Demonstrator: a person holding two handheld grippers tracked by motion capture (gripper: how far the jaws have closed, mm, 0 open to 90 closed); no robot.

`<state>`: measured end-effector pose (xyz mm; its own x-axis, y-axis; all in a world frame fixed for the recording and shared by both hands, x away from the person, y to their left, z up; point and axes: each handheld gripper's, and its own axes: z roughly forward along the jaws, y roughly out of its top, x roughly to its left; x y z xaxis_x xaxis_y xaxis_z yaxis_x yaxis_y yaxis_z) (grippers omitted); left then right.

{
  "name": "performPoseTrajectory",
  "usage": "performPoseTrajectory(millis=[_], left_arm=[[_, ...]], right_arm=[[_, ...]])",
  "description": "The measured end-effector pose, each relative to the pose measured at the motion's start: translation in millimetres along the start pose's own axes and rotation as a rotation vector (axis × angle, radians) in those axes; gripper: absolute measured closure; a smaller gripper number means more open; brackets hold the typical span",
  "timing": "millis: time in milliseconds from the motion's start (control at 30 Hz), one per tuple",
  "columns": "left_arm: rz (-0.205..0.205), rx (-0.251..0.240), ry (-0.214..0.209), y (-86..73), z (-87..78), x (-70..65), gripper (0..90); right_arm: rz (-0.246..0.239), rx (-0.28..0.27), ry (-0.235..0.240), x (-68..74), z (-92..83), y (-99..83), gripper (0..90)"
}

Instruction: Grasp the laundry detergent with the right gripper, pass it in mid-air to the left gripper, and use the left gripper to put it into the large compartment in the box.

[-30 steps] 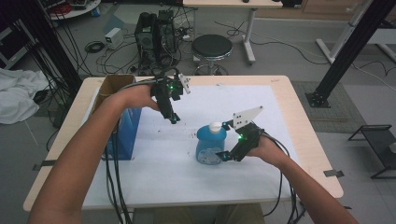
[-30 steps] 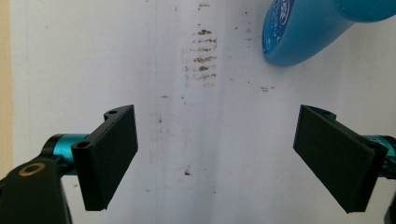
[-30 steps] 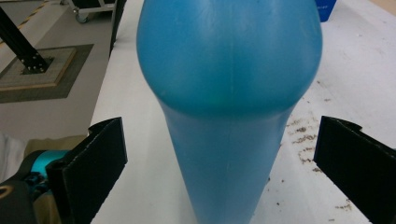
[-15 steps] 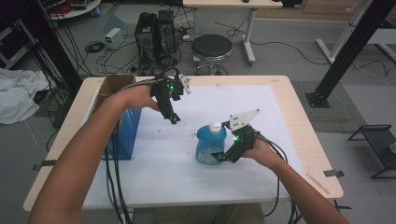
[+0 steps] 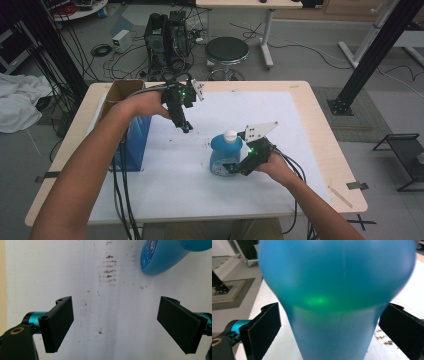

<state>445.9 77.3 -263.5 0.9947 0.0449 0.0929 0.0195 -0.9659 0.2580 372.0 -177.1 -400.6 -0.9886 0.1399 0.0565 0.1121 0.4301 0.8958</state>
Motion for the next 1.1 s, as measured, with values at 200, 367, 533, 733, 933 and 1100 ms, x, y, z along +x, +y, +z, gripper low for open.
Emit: performPoseTrajectory(millis=[200, 367, 533, 733, 933, 1100], left_arm=[[0.001, 0.001, 0.002, -0.1, 0.0, -0.1, 13.9], [0.0, 0.004, 0.0, -0.3, 0.1, 0.2, 13.9], [-0.003, 0.001, 0.0, -0.3, 0.1, 0.6, 13.9], [-0.002, 0.006, 0.0, -0.8, -0.8, 0.2, 13.9], [-0.005, 0.001, 0.001, -0.9, -0.4, -0.1, 13.9], [-0.005, 0.002, -0.002, -0.6, 0.0, 0.1, 13.9]], right_arm=[[0.015, -0.036, -0.046, 0.8, 2.3, -5.0, 4.5], [0.014, -0.044, -0.066, 2.6, 3.2, -8.9, 6.5], [0.018, -0.072, -0.063, 4.5, 4.6, -11.5, 13.3], [0.022, -0.071, -0.069, 4.6, 6.2, -12.1, 13.3], [0.054, -0.069, -0.078, 6.2, 3.9, -12.9, 17.8], [0.048, -0.07, -0.062, 5.4, 3.9, -13.6, 25.5]])
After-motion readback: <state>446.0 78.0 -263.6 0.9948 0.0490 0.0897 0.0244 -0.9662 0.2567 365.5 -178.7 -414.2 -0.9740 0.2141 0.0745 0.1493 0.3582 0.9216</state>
